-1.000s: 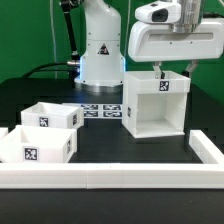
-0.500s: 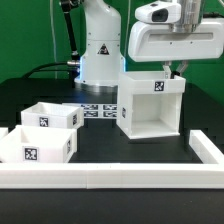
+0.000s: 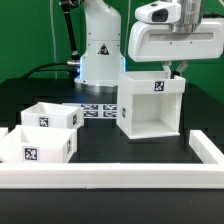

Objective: Assemble drawer

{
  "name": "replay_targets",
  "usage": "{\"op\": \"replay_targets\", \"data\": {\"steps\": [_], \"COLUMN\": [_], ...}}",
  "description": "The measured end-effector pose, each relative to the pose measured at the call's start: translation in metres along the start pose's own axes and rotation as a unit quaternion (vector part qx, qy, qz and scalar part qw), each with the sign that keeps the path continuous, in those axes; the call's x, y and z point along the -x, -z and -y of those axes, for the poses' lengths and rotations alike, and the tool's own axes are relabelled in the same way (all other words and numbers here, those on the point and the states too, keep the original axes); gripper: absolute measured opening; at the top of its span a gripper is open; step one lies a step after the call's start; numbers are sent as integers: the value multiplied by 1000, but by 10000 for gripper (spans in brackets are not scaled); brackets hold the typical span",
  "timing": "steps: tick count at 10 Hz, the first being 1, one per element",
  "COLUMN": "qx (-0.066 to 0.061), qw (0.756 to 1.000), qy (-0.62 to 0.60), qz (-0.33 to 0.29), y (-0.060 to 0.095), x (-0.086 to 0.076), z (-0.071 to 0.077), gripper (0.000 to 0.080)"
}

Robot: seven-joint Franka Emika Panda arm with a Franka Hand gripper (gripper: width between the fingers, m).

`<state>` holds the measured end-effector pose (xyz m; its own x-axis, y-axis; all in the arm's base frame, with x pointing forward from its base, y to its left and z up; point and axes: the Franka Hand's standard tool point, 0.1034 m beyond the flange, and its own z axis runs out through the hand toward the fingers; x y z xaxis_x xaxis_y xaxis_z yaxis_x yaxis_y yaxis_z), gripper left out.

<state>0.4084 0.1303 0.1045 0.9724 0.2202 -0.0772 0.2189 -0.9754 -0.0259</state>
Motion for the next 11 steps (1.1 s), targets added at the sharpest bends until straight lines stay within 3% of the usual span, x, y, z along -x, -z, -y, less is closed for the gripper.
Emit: {"op": "replay_targets", "data": {"steps": [9, 11], "qx": [-11, -10], "qw": [999, 999], "qy": [-28, -25], "qz": [-37, -46], "y": [12, 15], "x": [-111, -124], "z": [-60, -69], "gripper": [38, 38]}}
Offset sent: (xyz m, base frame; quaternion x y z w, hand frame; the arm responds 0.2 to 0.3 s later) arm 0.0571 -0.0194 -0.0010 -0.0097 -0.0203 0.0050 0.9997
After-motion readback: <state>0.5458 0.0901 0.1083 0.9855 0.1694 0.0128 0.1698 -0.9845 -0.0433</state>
